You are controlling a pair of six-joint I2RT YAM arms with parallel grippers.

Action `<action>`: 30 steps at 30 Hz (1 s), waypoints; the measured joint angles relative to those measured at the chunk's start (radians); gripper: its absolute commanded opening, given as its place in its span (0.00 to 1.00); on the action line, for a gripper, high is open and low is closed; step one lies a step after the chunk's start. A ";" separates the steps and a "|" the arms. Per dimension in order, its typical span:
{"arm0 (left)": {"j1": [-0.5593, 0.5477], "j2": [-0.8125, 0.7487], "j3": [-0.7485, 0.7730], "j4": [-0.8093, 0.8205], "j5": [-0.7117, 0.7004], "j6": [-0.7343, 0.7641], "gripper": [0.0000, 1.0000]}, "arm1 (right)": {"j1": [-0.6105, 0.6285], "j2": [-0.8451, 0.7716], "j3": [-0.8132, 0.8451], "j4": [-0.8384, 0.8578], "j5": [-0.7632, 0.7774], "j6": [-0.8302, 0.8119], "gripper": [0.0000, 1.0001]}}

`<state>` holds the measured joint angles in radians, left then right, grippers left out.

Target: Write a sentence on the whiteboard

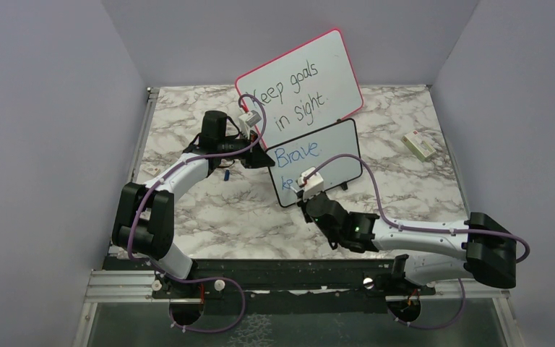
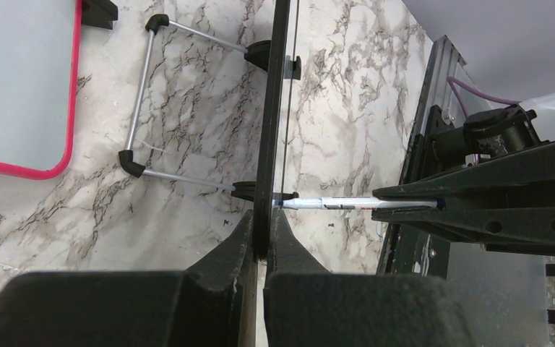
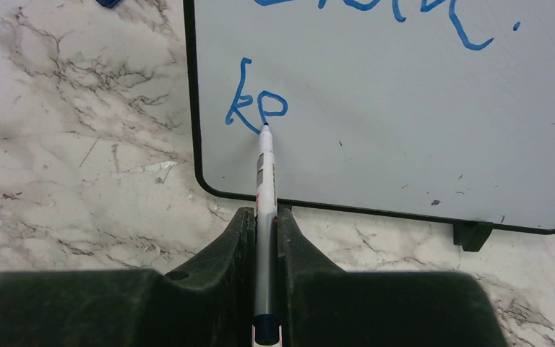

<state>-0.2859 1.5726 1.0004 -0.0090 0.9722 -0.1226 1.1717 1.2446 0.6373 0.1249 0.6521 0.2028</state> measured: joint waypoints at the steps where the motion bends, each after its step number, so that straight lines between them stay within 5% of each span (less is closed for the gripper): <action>1: 0.000 0.000 0.000 0.000 0.000 0.000 0.00 | 0.000 -0.001 -0.001 -0.003 0.000 0.001 0.01; 30: 0.000 0.000 0.000 0.000 0.000 0.000 0.00 | -0.005 -0.086 -0.058 0.026 0.039 0.006 0.01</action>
<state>-0.2859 1.5726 1.0004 -0.0093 0.9722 -0.1223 1.1671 1.1587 0.5793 0.1509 0.6907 0.2089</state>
